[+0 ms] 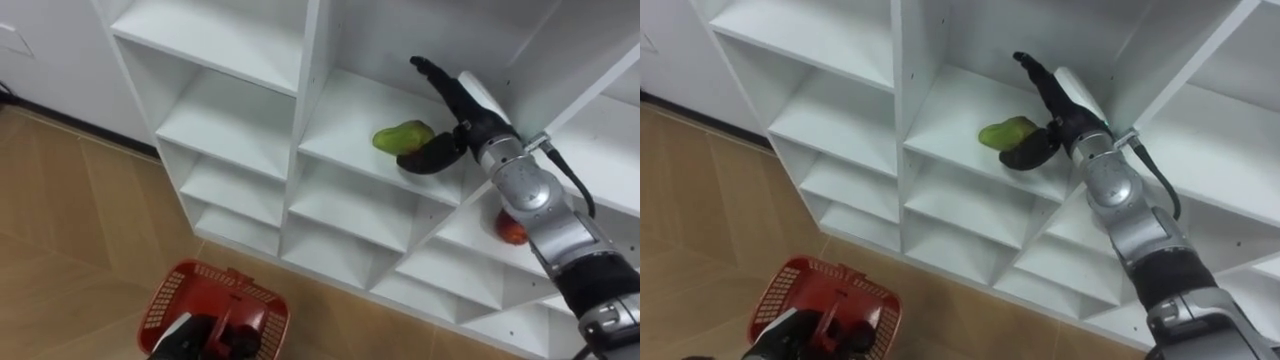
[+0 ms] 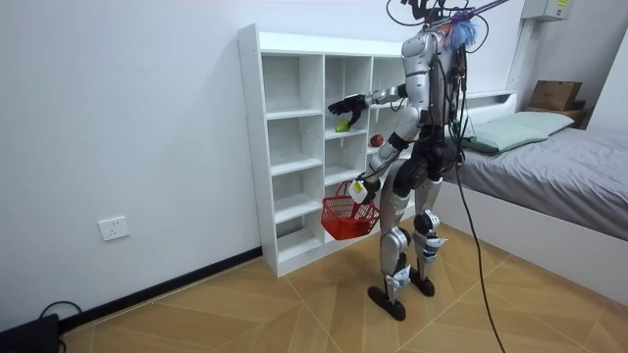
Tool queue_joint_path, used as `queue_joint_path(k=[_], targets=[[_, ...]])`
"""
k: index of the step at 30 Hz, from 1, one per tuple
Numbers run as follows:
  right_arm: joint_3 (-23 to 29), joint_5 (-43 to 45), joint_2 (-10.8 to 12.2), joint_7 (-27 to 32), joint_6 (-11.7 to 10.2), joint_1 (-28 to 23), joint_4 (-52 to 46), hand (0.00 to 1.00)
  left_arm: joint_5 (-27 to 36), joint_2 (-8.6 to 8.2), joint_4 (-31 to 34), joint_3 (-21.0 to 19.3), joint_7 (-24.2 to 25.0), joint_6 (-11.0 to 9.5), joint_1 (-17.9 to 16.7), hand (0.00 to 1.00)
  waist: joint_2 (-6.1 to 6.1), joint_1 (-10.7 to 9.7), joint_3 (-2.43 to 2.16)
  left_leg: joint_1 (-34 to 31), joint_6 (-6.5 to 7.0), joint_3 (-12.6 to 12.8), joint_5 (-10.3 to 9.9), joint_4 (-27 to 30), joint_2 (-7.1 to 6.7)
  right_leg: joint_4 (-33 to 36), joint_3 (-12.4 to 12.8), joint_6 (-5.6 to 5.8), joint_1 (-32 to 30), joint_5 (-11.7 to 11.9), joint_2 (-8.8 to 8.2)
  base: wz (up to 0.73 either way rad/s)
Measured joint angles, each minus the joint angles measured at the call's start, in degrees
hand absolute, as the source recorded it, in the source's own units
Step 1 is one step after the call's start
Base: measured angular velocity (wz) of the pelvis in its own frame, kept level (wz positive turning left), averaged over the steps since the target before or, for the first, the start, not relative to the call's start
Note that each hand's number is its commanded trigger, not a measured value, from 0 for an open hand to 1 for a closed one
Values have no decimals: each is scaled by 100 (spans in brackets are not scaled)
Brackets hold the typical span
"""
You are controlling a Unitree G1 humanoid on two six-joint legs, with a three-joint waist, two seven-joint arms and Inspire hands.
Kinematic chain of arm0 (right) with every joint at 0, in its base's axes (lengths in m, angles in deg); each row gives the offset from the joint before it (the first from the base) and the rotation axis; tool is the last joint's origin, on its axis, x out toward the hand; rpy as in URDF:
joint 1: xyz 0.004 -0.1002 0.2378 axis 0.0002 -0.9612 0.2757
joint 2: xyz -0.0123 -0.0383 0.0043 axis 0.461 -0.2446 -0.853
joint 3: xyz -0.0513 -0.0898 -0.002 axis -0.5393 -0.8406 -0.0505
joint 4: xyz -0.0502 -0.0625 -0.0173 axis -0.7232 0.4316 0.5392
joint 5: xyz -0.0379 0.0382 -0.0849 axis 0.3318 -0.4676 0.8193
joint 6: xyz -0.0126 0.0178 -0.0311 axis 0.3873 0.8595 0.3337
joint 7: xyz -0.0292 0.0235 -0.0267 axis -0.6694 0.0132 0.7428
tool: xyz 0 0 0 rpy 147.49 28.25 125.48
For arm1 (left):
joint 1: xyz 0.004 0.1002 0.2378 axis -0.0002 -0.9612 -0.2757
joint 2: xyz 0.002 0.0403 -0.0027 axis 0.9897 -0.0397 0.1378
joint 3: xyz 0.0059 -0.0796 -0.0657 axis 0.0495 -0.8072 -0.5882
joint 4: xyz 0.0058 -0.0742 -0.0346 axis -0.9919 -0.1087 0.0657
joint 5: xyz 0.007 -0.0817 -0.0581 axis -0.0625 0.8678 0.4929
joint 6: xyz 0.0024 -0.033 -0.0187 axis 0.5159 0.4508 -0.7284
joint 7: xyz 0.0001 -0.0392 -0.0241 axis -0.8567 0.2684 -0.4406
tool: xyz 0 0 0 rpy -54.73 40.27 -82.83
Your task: Collect fruits from the closet
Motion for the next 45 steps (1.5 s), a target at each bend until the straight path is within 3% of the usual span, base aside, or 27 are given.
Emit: queue_joint_path(k=[9, 18, 33, 34, 35, 37, 45], targets=[[-104, -5, 0, -69, -17, 0, 279, 0, -2, -30, 0, 0, -4, -7, 75, 100, 7, 121, -7, -86, 3, 9, 45, -9, -6, 5, 28, -1, -108, 19, -8, 0], [-92, -6, -12, -39, -92, 91, 349, 0, -10, -27, 6, -3, -41, -53, 279, 100, 5, 113, -7, -272, 14, 18, 115, -20, -31, 140, 64, -3, -377, 29, -53, -1], [-95, -4, -32, 17, -147, 89, 356, 0, -9, -27, 6, -4, -58, -74, 301, 100, -20, 104, 2, -279, 8, 20, 166, -95, -33, 80, 69, -2, -403, 41, -45, 0], [-95, -4, -32, 18, -147, 89, 359, 12, -9, -27, 5, -4, -59, -75, 301, 100, -20, 104, 2, -279, 8, 20, 166, -95, -33, 80, 69, -2, -403, 41, -45, 0], [-95, -5, -32, 20, -146, 90, 360, 57, -8, -27, 5, -4, -64, -76, 301, 100, -22, 106, 3, -279, 8, 20, 166, -96, -33, 80, 69, -2, -403, 41, -45, 0], [-95, -5, -32, 30, -146, 90, 363, 100, -8, -26, 5, -4, -70, -76, 301, 100, -23, 106, 4, -279, 8, 20, 166, -96, -33, 79, 69, -2, -403, 41, -45, 0], [-195, 44, -43, 13, -105, 82, 417, 100, -8, -36, 5, -1, -75, -76, 308, 100, -36, 108, 12, -292, 8, 20, 167, -98, -34, 76, 76, -1, -410, 41, -44, 0]])
